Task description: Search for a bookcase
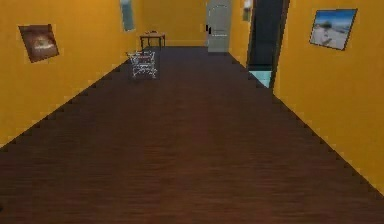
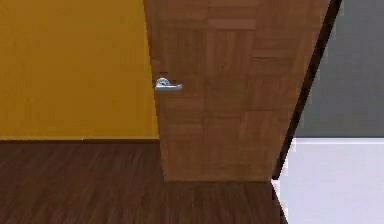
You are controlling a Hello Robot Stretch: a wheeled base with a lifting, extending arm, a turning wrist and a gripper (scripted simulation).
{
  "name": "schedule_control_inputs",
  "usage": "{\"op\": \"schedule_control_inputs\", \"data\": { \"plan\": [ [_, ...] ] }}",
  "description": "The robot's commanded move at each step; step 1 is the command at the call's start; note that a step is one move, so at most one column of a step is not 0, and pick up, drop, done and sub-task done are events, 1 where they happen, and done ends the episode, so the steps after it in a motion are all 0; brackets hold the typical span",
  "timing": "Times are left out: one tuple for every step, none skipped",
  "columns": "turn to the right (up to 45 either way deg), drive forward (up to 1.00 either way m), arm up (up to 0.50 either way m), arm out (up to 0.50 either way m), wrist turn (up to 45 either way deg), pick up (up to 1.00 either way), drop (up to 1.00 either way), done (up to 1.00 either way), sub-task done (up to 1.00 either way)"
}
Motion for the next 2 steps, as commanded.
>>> {"op": "schedule_control_inputs", "data": {
  "plan": [
    [0.0,1.0,0.0,0.0,0.0,0.0,0.0,0.0,0.0],
    [0.0,1.0,0.0,0.0,0.0,0.0,0.0,0.0,0.0]
  ]
}}
